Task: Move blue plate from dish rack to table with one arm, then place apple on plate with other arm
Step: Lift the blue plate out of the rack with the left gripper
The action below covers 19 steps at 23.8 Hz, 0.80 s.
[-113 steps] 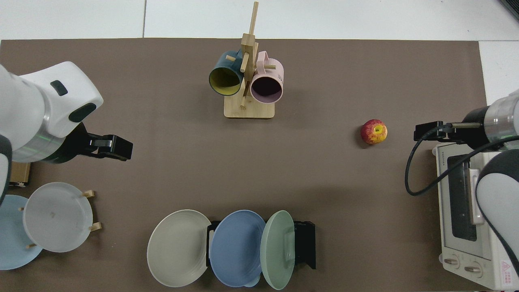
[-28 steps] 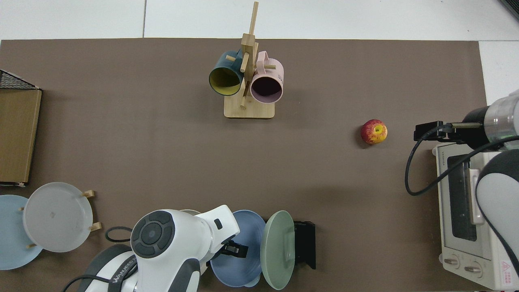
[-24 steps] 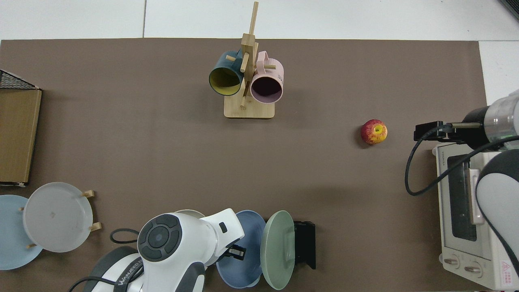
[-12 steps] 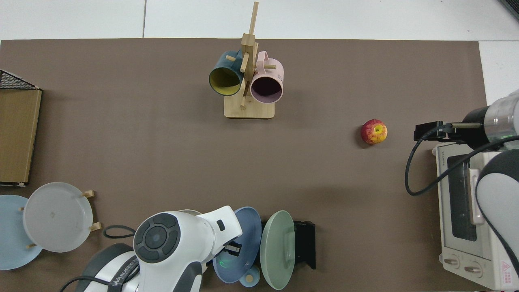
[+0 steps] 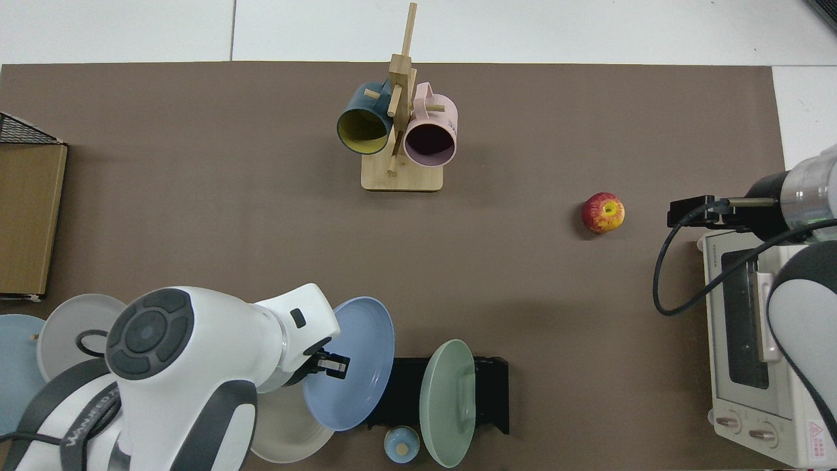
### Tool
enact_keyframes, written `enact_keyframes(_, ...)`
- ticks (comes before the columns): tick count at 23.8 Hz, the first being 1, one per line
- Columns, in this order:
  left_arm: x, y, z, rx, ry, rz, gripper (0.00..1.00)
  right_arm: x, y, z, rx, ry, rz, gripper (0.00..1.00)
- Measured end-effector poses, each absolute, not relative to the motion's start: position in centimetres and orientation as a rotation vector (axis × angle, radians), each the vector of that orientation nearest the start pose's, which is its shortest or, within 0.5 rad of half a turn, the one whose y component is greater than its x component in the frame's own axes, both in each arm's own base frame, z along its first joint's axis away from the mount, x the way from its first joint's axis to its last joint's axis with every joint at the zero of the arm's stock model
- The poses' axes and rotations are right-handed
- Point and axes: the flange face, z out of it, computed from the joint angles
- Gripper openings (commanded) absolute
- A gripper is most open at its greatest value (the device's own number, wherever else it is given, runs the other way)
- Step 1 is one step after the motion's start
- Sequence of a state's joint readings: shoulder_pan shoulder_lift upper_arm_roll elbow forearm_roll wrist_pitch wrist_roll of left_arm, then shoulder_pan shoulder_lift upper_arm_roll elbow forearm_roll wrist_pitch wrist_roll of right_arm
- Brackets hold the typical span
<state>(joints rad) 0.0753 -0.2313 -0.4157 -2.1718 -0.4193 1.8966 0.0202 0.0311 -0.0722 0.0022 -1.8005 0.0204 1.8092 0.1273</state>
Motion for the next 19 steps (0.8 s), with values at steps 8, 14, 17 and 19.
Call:
enact_keyframes(8, 49.5, -16.2, 44.5, -3.644, 0.204, 0.172, 0.00, 54.8, 2.0, 57.6, -3.109, 0.152, -0.123, 1.00)
enact_keyframes(14, 52.0, -14.0, 40.7, -3.830, 0.196, 0.128, 0.00, 54.8, 2.0, 57.6, -3.109, 0.152, -0.123, 1.00)
enact_keyframes(17, 53.1, -11.9, 39.2, -3.935, 0.141, 0.062, 0.00, 54.8, 2.0, 57.6, -3.109, 0.152, -0.123, 1.00)
enact_keyframes(19, 53.6, -10.6, 38.1, -3.976, 0.098, 0.035, 0.00, 54.8, 2.0, 57.6, -3.109, 0.152, -0.123, 1.00)
